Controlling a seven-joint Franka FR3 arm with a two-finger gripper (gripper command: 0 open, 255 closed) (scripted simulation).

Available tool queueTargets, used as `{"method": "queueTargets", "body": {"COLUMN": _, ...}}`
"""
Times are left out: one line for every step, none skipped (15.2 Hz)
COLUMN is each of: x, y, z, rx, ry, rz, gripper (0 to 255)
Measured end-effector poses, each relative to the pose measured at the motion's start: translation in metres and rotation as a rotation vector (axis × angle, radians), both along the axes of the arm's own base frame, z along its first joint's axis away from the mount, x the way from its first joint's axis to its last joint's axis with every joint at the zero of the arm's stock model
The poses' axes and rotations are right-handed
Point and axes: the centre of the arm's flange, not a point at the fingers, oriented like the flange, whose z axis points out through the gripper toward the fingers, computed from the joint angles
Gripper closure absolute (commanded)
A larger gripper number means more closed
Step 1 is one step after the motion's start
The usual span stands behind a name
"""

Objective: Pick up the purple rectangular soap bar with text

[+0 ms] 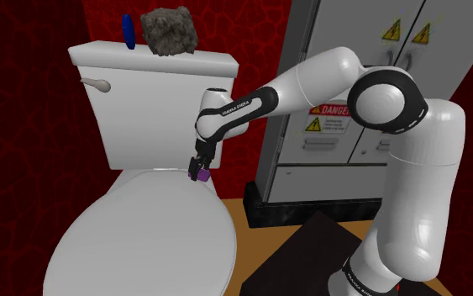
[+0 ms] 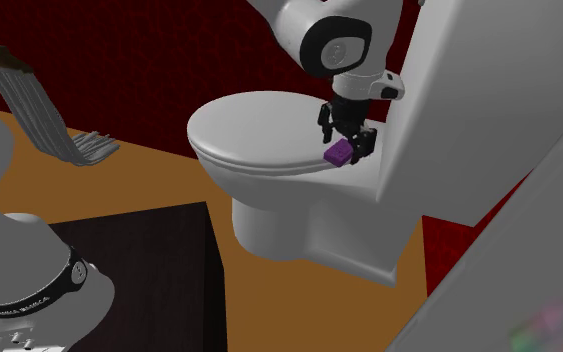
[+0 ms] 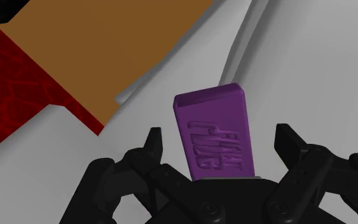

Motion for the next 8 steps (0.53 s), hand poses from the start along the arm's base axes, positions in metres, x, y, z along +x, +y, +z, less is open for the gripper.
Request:
{"method": "queueTargets", "body": {"x": 0.0007, "y": -0.0003, "z": -0.0018, "rx": 0.0, "ry": 0.0, "rz": 0.0, "gripper": 255}}
{"method": "queueTargets", "body": {"x": 0.0011, "y": -0.0003, "z": -0.0023, "rx": 0.0, "ry": 0.0, "rz": 0.0, "gripper": 255}}
{"method": "queueTargets", "body": {"x": 0.001, "y": 0.0001, "z": -0.0023, "rx": 0.0, "ry": -0.001, "rz": 0.0, "gripper": 255}}
{"method": "queueTargets", "body": {"x": 0.0012, "y": 0.0002, "z": -0.0023, "rx": 0.0, "ry": 0.0, "rz": 0.0, "gripper": 255}}
{"method": "queueTargets", "body": {"x": 0.0012, "y": 0.0002, "z": -0.0023, "rx": 0.0, "ry": 0.0, "rz": 0.0, "gripper": 255}}
{"method": "queueTargets", "body": {"x": 0.0012, "y": 0.0002, "z": -0.0023, "rx": 0.0, "ry": 0.0, "rz": 0.0, "gripper": 255}}
{"method": "queueTargets", "body": {"x": 0.0011, "y": 0.0002, "z": -0.0023, "rx": 0.0, "ry": 0.0, "rz": 0.0, "gripper": 255}}
{"method": "queueTargets", "body": {"x": 0.0011, "y": 0.0002, "z": -0.0023, "rx": 0.0, "ry": -0.001, "rz": 0.0, "gripper": 255}}
